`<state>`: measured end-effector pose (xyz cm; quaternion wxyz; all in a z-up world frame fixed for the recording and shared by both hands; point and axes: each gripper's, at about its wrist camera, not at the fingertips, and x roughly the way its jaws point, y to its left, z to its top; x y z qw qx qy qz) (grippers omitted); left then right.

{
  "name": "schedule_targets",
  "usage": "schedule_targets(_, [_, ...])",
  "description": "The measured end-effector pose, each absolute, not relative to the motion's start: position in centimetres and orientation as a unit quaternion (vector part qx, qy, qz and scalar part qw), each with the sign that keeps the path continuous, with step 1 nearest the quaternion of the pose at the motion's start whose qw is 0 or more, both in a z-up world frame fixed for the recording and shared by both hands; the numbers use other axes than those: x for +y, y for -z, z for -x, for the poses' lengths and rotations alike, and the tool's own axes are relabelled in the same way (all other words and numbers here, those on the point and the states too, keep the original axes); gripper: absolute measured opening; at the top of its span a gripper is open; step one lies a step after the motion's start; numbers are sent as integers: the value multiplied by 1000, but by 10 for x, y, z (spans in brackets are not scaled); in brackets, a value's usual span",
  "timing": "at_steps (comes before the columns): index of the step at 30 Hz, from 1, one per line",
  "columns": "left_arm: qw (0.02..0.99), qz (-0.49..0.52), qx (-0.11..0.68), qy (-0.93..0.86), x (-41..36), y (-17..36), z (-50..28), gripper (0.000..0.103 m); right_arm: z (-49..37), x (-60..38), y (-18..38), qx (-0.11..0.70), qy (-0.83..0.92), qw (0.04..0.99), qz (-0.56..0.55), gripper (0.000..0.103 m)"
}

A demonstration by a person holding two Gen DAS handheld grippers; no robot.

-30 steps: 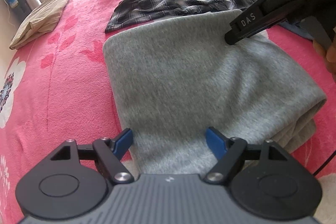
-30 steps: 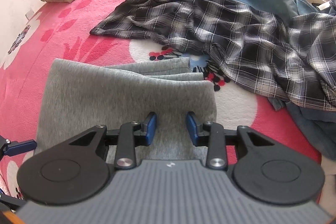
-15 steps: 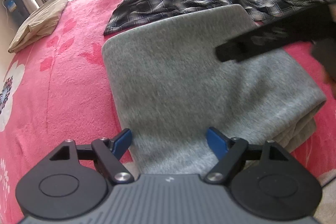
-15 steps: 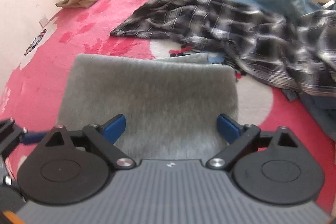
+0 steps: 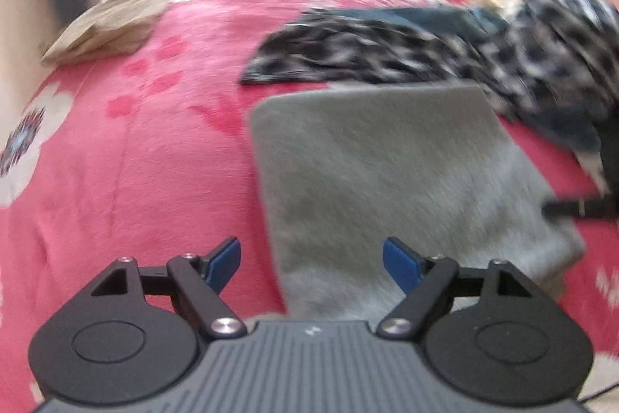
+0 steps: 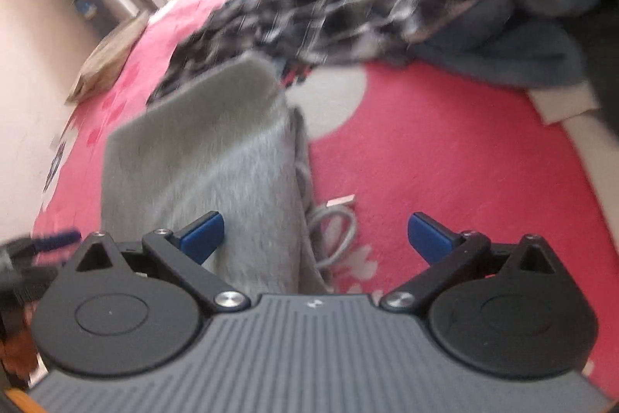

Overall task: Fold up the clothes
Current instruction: 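Grasp the folded sweatshirt edge with the right gripper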

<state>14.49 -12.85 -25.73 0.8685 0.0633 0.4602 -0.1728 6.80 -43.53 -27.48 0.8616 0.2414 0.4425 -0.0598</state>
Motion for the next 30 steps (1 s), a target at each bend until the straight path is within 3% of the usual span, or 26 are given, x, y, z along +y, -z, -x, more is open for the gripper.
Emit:
schedule_targets(4, [858, -37, 487, 156, -117, 267, -160, 84, -84, -443, 287, 465, 9, 834, -296, 102])
schedule_targets(11, [833, 41, 515, 195, -109, 289, -173, 83, -95, -462, 289, 395, -25, 843, -364, 102])
schedule_targets(17, [818, 95, 521, 226, -102, 308, -181, 82, -115, -477, 314, 424, -65, 809, -402, 102])
schedule_targets(30, [799, 120, 513, 290, -115, 321, -223, 84, -203, -487, 339, 398, -162, 781, -454, 103])
